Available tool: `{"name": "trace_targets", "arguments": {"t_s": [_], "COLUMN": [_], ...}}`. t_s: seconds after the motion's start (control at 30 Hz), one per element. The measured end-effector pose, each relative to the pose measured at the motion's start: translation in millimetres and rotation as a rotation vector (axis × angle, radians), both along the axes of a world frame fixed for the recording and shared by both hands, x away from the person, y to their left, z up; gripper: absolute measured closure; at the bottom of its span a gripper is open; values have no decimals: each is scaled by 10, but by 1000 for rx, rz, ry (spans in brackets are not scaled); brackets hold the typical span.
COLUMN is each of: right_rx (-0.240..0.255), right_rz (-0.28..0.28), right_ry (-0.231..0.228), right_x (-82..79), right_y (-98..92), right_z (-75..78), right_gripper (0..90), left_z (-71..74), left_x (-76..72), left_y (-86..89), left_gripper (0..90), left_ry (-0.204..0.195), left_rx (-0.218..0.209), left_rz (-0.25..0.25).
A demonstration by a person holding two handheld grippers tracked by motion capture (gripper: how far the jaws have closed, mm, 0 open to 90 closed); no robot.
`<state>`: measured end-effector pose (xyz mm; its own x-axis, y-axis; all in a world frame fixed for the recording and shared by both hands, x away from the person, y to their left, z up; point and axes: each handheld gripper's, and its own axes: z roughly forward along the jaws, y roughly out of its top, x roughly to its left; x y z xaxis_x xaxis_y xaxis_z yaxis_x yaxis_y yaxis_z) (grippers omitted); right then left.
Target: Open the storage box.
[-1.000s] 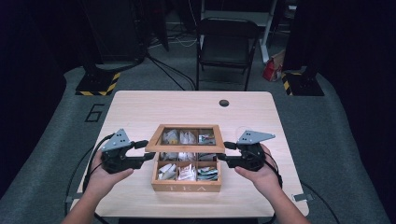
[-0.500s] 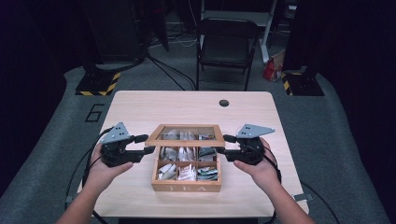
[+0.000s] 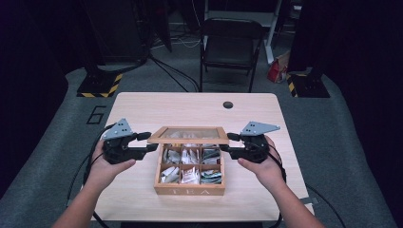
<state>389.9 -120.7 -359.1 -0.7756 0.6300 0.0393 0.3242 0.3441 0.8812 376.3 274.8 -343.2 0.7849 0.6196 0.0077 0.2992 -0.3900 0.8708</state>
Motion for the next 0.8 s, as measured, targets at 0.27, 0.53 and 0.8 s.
{"name": "trace_targets", "arguments": {"t_s": [0.27, 0.53, 0.8], "right_rx": [-10, -15, -7], "right_rz": [-16, -25, -29], "right_ry": [-2, 0, -6], "right_x": [102, 174, 246], "right_y": [24, 19, 5], "right_z": [-13, -13, -3], "right_gripper": [485, 520, 567], "left_z": [41, 86, 128], "left_x": [60, 100, 157], "left_y": [8, 7, 2], "left_gripper": [492, 496, 497], "left_ry": [3, 1, -1], "left_rx": [-21, -15, -24], "left_rz": [6, 7, 13]}}
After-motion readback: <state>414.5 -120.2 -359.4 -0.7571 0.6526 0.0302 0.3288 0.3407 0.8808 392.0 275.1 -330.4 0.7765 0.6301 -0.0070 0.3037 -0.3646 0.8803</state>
